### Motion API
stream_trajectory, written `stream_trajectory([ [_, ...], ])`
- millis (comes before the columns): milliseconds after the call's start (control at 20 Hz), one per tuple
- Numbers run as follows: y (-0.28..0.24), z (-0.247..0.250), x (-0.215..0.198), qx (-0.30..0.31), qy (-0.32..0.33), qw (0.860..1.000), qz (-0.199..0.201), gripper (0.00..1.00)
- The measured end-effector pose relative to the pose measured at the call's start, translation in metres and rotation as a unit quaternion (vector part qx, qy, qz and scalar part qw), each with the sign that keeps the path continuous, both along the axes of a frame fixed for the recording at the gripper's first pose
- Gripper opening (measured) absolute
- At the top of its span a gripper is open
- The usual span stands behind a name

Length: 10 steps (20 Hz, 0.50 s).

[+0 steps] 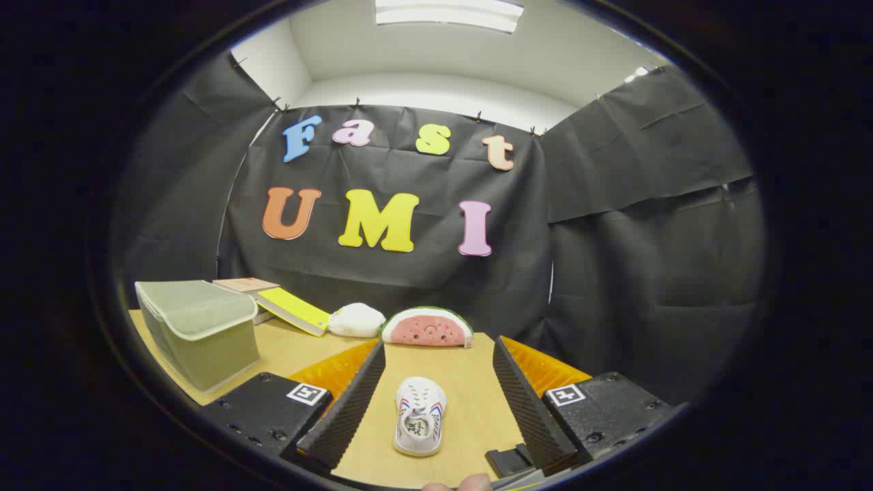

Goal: Open the storage box then place both shoes into the box .Put the left shoe in first, then the right shoe, with the right side of both shoes facing outward in a uniform manner.

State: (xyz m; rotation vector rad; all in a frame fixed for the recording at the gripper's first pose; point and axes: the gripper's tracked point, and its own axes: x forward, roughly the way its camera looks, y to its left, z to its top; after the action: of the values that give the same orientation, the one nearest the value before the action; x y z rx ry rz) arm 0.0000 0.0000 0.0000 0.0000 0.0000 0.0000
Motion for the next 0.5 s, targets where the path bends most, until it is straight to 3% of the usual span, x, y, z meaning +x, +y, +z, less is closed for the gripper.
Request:
stream_trajectory([
  [500,0.007,0.010,0.012,-0.005,-0.003,1.000,0.012,1.00],
])
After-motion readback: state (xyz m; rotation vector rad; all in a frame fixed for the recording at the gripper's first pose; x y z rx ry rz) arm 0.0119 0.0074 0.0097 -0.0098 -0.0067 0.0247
